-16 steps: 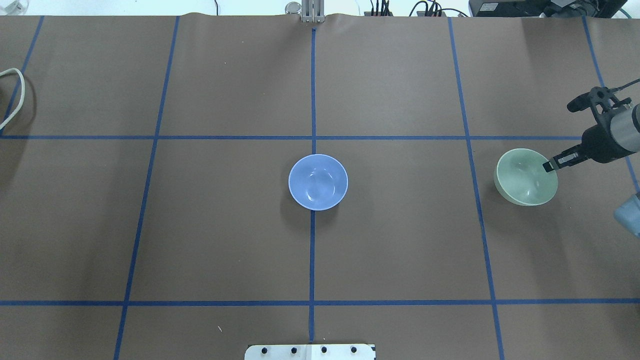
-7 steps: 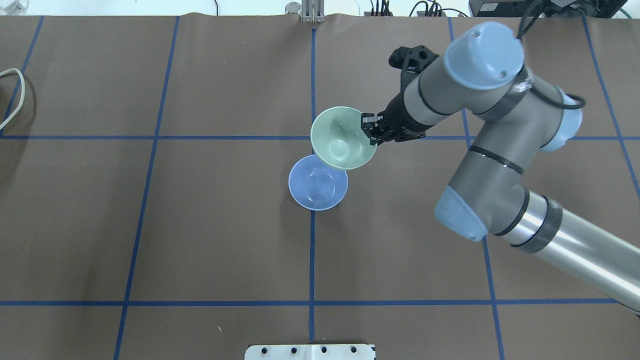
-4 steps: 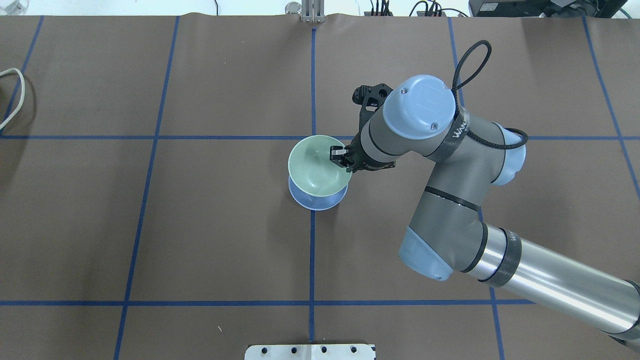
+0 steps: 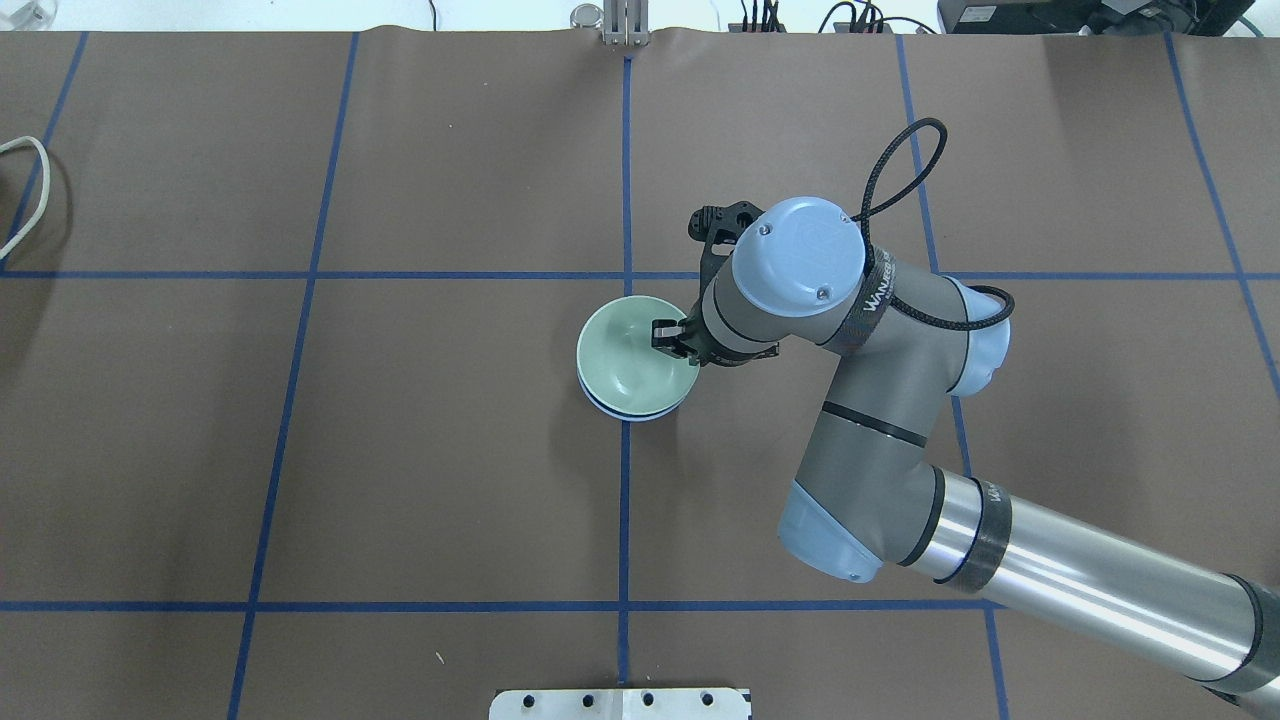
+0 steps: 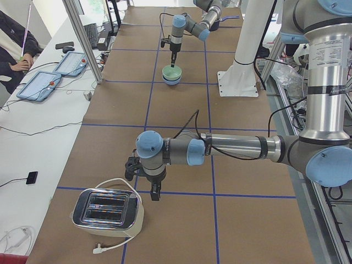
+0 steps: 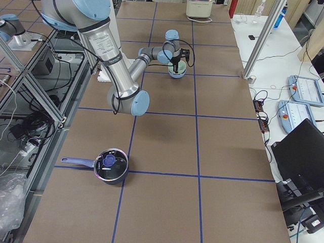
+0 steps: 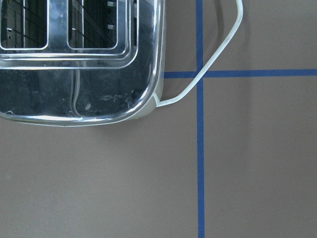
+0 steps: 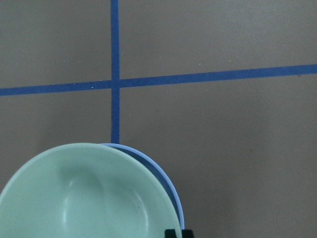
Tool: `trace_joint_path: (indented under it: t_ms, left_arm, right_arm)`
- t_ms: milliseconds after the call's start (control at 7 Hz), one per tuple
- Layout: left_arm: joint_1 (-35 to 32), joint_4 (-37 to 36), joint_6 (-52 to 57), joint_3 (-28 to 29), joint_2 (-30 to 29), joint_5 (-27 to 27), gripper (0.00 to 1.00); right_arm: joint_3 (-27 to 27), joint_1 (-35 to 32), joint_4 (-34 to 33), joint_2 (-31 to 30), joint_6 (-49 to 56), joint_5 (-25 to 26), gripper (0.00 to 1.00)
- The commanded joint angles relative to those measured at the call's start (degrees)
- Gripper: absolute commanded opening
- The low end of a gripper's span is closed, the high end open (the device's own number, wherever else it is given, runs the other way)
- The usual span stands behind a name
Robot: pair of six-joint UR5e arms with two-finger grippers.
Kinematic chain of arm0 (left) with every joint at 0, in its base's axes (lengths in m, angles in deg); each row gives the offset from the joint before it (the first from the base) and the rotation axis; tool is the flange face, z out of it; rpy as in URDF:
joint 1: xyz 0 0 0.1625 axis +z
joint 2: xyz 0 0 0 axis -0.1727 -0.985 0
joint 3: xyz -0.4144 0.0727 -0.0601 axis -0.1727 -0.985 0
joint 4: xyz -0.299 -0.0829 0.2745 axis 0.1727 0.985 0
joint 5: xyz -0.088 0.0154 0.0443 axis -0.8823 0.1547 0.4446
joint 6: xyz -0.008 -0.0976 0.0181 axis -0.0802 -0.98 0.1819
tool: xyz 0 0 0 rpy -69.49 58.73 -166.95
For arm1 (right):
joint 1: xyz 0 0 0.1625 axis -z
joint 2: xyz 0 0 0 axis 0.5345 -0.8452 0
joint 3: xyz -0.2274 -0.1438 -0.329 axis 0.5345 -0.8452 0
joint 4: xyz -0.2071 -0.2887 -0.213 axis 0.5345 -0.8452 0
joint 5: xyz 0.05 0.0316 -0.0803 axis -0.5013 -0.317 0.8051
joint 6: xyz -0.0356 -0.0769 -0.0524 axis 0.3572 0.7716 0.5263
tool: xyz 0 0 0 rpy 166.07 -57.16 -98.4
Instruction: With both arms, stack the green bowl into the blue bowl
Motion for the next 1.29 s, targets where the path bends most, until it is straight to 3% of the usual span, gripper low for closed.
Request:
trace_joint_path:
  t_ms: [0, 1143]
  left_arm:
    - [0.0, 0.0, 0.0, 0.1, 0.0, 0.0, 0.99]
    - [0.0, 0.0, 0.1, 0.5, -0.1, 0.0, 0.99]
  right_arm:
    - [-1.4, 0.5, 0.0, 0.6, 0.1, 0.1, 0.0]
    - [-1.6, 0.7, 1.3, 0.4, 0.3, 1.3, 0.0]
